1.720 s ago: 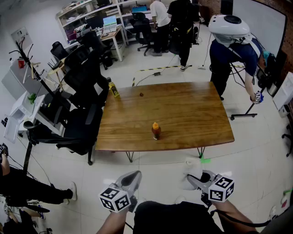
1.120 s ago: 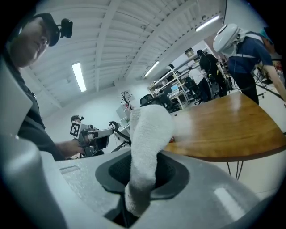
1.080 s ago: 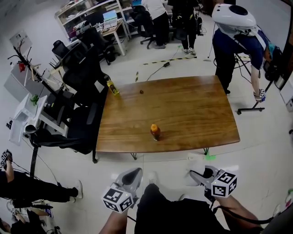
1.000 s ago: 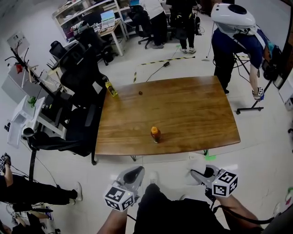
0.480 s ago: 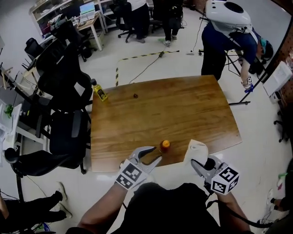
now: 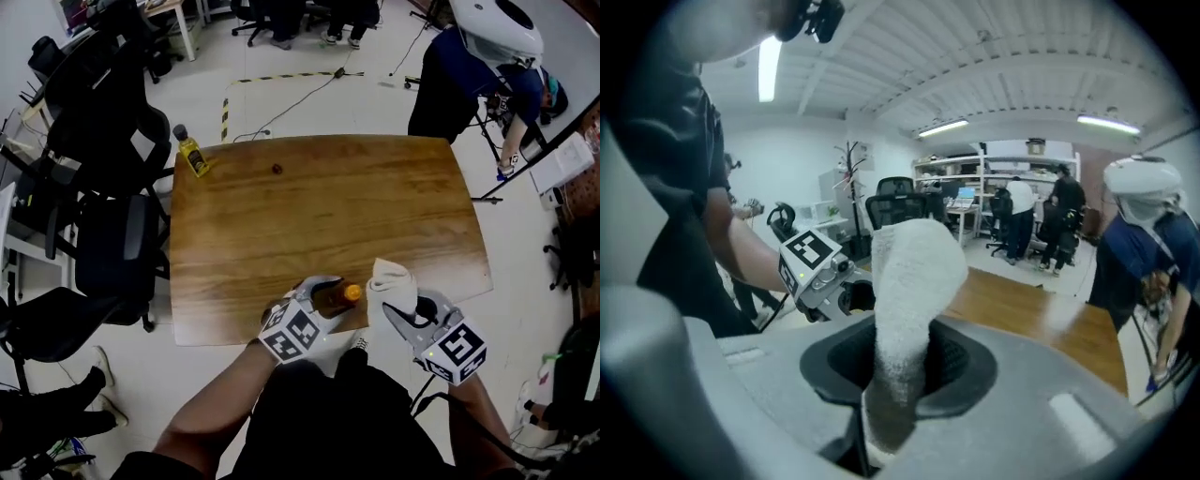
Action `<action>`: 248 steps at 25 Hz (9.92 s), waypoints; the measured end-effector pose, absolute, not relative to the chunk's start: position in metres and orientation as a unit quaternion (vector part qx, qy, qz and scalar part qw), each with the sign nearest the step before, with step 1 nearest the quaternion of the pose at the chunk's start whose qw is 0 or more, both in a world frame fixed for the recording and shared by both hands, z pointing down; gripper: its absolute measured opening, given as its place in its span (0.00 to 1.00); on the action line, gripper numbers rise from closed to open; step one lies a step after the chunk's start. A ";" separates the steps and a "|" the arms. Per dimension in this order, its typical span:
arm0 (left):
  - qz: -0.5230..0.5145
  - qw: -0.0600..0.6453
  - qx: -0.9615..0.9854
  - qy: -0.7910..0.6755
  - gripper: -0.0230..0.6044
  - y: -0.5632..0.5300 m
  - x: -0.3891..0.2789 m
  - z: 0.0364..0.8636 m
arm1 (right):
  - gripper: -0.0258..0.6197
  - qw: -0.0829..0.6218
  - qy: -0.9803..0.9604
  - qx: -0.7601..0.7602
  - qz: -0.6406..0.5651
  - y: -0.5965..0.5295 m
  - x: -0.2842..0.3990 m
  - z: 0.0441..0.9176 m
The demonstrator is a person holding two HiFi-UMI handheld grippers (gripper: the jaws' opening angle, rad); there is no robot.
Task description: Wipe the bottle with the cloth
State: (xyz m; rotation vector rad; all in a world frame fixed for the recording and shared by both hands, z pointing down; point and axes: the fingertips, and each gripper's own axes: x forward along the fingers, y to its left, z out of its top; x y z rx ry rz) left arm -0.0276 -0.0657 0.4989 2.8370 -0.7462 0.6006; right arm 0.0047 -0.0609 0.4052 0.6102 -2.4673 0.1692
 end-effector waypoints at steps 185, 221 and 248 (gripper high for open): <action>0.099 0.060 0.957 -0.267 0.32 -0.066 0.007 0.475 | 0.15 0.440 -0.825 -0.182 0.305 -0.100 -0.084 0.586; 0.179 0.067 0.941 -0.279 0.41 -0.051 -0.023 0.502 | 0.15 0.096 -0.872 0.376 0.300 -0.041 0.116 0.404; 0.001 0.338 0.741 -0.580 0.06 0.198 -0.024 0.431 | 0.15 0.133 -0.934 0.182 0.278 0.124 0.177 0.425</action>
